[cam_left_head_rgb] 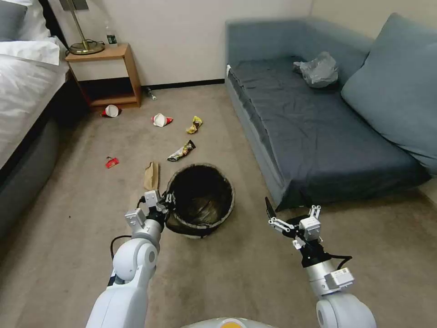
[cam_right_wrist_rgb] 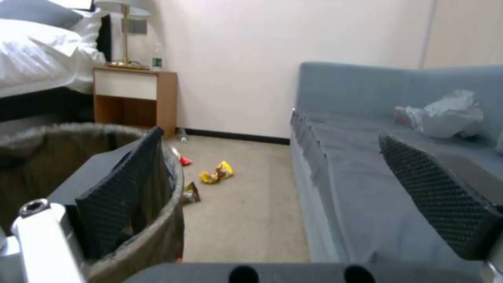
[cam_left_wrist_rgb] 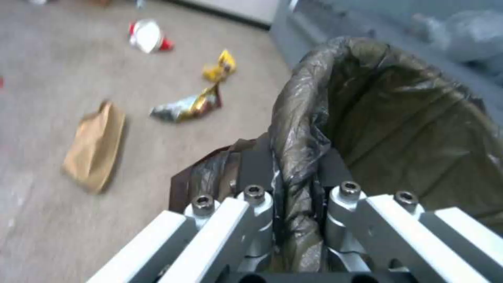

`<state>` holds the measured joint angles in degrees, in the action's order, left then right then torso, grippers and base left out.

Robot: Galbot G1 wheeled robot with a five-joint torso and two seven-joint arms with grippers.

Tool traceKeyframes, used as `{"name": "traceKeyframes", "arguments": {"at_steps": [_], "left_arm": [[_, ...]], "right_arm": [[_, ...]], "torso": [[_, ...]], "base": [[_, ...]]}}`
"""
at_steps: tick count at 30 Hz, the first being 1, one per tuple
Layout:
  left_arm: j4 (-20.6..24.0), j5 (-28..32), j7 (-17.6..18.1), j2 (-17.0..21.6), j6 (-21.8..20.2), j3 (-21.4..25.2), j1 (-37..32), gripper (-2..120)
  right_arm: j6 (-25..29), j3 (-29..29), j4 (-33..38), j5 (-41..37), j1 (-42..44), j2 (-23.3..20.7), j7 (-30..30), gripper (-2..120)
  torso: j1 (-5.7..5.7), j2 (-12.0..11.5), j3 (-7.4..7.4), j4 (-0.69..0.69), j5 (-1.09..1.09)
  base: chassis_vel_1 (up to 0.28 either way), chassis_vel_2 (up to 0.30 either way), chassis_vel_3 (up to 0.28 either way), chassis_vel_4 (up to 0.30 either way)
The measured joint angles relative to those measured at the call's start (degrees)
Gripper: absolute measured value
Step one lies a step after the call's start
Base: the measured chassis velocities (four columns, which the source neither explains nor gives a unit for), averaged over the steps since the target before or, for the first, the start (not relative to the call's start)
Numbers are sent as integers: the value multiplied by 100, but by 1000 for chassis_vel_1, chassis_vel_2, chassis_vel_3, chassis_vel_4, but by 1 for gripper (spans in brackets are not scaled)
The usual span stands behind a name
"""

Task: Pick up the trash can from the floor.

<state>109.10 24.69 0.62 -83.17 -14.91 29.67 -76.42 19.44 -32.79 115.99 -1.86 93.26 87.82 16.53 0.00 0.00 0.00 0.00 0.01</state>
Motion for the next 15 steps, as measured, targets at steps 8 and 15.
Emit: {"name": "traceKeyframes", "arguments": {"at_steps": [8,15], "left_arm": [[411,-417,-164,51,291,-96,-312,6],[489,-463,-162,84,412,-86,-435,6]], "right_arm": [[-70,-15,14,-112,-75,2,-257,100],[-85,-34,-9,-182,-106,-4,-282,100]], "torso": [[0,0,0,0,0],[0,0,0,1,-1]], "base": [[0,0,0,0],[0,0,0,0]]}}
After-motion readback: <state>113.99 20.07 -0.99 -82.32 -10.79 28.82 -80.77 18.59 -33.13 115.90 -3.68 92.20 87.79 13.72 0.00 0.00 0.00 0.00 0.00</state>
